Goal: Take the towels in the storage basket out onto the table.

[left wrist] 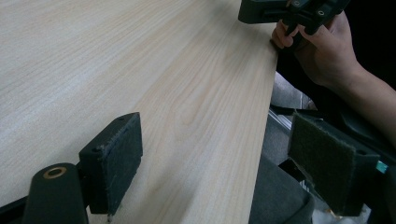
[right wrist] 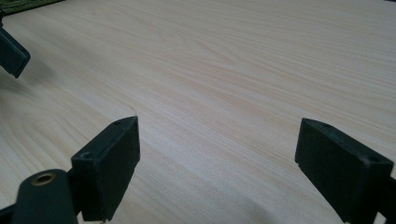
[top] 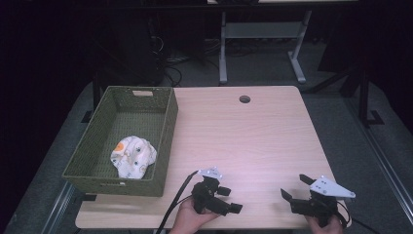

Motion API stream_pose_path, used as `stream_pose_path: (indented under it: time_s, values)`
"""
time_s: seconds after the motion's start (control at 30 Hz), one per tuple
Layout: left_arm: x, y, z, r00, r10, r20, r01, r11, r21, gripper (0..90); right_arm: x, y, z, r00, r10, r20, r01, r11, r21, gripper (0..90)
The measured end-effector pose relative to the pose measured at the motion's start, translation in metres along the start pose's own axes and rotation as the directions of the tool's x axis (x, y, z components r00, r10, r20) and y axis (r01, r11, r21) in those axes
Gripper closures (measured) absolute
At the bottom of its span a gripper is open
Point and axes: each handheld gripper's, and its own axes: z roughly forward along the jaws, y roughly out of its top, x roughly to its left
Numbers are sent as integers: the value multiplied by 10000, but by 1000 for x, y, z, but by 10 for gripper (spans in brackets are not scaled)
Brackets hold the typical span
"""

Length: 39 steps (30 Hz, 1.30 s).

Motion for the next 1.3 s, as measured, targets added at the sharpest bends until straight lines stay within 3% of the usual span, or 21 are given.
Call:
stream_pose_path:
  time_s: [0.37,0.4,0.57,0.63,0.8,0.93,1.3]
  values:
    - [2,5,-4,9993,-268,249,276,9991,-312,176,1,-1,0,10000,-17,20,17,10000,38,137]
    - [1,7,-5,9998,-181,85,183,9994,-302,176,1,0,0,10000,-40,39,40,10000,44,137]
    - [3,13,-10,9991,-373,197,383,9978,-547,173,2,-1,1,9999,-46,92,45,10000,44,136]
    - [4,18,-15,9995,-299,-30,297,9970,-711,173,1,-1,3,9998,217,-22,-217,9998,-12,136]
    - [9,25,-21,9996,-268,-124,257,9960,-850,173,4,0,5,10000,75,-29,-75,9999,73,136]
    - [16,31,-26,9983,-574,-48,564,9913,-1193,173,4,0,5,10000,57,-50,-56,9999,84,137]
    - [23,44,-41,9976,-694,-58,675,9846,-1615,173,5,1,4,10000,63,-44,-63,9999,92,137]
